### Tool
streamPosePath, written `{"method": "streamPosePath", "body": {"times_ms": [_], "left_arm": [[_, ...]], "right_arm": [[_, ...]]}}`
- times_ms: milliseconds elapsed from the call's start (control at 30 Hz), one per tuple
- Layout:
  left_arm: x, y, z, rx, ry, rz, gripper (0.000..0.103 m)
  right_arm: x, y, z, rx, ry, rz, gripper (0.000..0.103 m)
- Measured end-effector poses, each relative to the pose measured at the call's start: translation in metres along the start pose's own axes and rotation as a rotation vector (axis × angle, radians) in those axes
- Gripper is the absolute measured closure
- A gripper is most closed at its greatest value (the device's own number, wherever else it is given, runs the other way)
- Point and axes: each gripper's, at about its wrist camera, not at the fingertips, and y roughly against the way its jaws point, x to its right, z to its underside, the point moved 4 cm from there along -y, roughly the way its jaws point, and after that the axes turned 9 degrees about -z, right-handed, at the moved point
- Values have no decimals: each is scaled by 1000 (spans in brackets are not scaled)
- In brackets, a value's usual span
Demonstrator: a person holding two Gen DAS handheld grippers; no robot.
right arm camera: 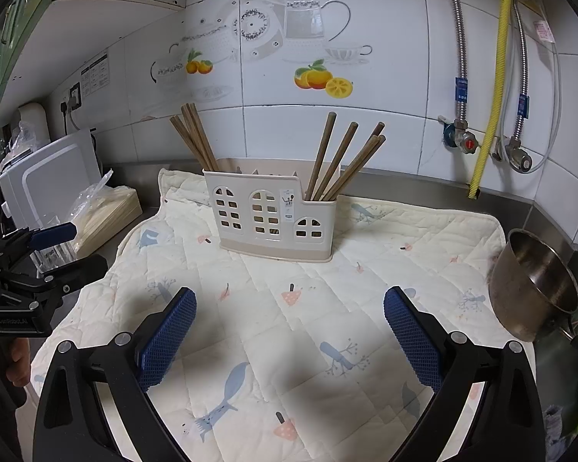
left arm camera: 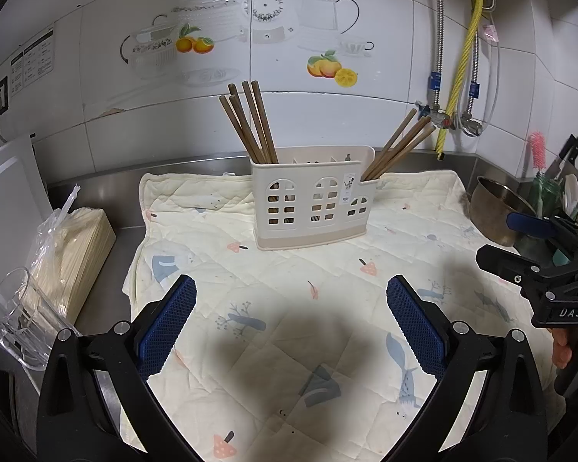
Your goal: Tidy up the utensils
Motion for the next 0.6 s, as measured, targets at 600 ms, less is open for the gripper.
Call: {"method": "streamPosePath", "body": {"times_ms": [600], "left_arm": [[0, 0, 0, 1, 1, 2, 5]], "right_arm": [[-2, 0, 3, -1, 0, -3, 8]]}}
